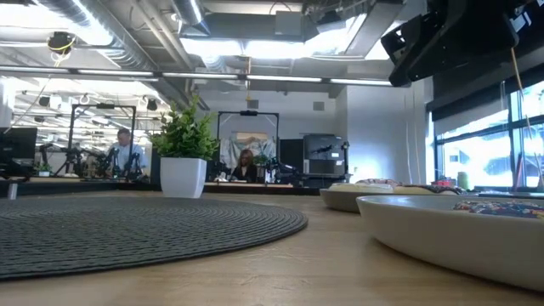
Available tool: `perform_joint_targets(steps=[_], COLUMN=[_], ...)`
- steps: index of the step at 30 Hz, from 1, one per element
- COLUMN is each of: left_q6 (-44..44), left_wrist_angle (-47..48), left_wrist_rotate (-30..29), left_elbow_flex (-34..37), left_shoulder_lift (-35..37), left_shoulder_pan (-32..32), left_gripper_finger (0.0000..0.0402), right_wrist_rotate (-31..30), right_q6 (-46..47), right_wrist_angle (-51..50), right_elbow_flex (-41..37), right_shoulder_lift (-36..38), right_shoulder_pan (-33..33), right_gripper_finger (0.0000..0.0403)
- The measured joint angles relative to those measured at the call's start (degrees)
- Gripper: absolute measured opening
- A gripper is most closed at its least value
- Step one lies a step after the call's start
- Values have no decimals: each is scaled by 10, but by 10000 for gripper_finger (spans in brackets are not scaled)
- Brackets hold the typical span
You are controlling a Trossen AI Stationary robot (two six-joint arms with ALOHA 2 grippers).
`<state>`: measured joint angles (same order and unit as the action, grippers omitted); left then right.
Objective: Pick & Place donuts
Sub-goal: Put the large light blue donut on the black plate
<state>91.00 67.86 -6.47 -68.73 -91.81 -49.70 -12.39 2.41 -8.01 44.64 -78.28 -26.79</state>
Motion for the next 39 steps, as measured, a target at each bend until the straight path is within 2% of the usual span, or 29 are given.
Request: perform_joint_targets(steps=[4,6,12,18,26,33,39], left_q6=[29,23,-90,-182,-219,-324,-366], left_wrist_angle=[-33,-28,-31,-32,-32,-27,-23], left_wrist_rotate=[8,37,114,111,153,150,158], left_elbow_flex=[-1,-1,-1,-1,-1,-1,-1], left_shoulder_lift=[0,-2,-34,-70,-102,-120,-155], left_shoulder_pan=[-10,-14,-45,-66,-76,-81,-81], left_gripper_finger=[213,209,193,173,151,142,138], right_wrist_rotate=[0,-1,-1,-1,-1,-1,0], right_q6=[-20,-25,-27,-27,-27,-27,-27], right_wrist_angle=[0,0,5,5,9,10,10], right_elbow_flex=[0,0,0,0,0,0,0], right_shoulder_lift=[0,0,0,0,0,0,0], right_shoulder_pan=[3,5,13,19,19,19,19], right_gripper_finger=[100,100,100,100,100,100,100])
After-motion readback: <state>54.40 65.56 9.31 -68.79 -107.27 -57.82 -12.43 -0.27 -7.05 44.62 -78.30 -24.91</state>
